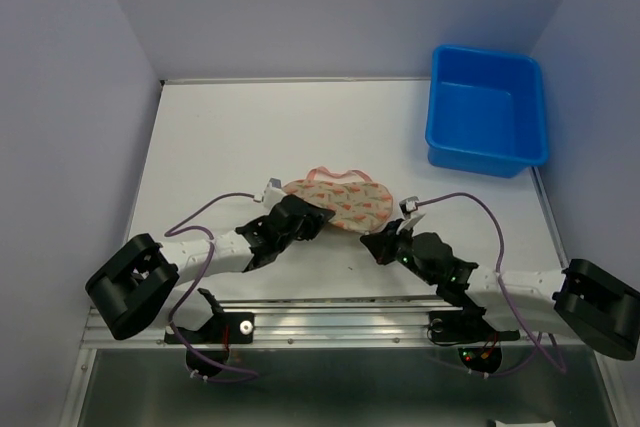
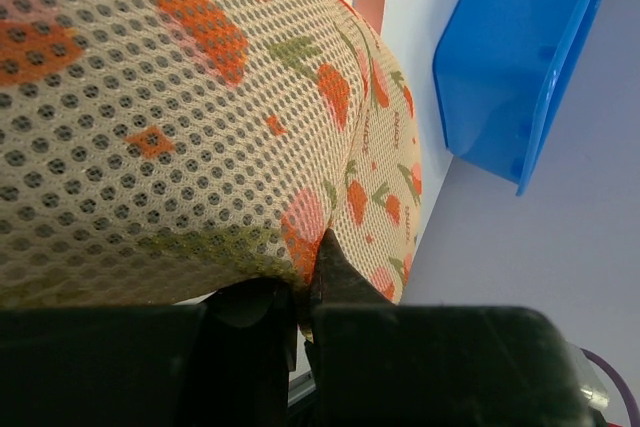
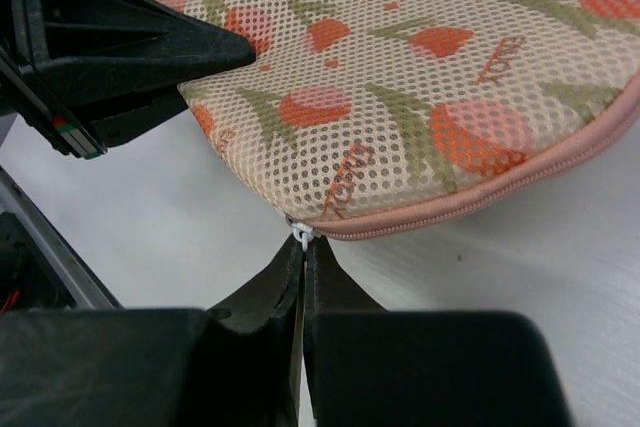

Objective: Unzip the laundry bag and remove the bra

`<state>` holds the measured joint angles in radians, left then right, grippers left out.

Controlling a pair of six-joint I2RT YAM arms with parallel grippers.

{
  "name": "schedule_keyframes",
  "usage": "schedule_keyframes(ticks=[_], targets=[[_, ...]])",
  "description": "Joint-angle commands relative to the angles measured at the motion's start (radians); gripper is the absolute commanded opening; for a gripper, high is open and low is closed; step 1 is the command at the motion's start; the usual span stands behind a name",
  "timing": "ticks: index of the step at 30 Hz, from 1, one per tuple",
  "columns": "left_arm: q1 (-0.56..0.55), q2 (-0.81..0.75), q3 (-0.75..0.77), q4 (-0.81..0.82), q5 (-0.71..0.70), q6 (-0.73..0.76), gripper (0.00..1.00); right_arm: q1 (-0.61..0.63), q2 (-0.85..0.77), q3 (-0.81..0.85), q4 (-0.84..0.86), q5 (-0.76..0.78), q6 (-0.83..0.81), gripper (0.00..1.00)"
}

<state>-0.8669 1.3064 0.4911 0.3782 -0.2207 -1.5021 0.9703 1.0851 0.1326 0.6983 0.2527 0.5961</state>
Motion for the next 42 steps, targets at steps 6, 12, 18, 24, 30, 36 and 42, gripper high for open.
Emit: schedule_keyframes(ticks=[6,12,18,24,30,36,42], targets=[[0.080,-0.065,-0.097,0.018,-0.013,0.100,0.02,0.010,-0.282,-0.034,-0.374,0.135,0.073,0.01],[0.244,-0.076,-0.135,0.027,0.070,0.343,0.02,0.010,-0.424,-0.005,-0.616,0.100,0.151,0.01],[0.364,0.007,-0.021,0.001,0.158,0.557,0.06,0.010,-0.277,0.113,-0.631,-0.047,0.073,0.01],[0.376,0.056,0.121,-0.056,0.216,0.680,0.48,0.010,0.016,0.225,-0.472,-0.225,0.048,0.01],[0.373,-0.056,0.071,-0.142,0.237,0.631,0.99,0.021,0.197,0.309,-0.389,-0.231,0.057,0.01],[0.293,-0.248,-0.110,-0.148,0.216,0.467,0.99,0.030,0.263,0.369,-0.332,-0.195,0.085,0.01],[0.109,-0.265,-0.203,-0.088,0.129,0.329,0.98,0.039,0.297,0.394,-0.276,-0.164,0.110,0.01]])
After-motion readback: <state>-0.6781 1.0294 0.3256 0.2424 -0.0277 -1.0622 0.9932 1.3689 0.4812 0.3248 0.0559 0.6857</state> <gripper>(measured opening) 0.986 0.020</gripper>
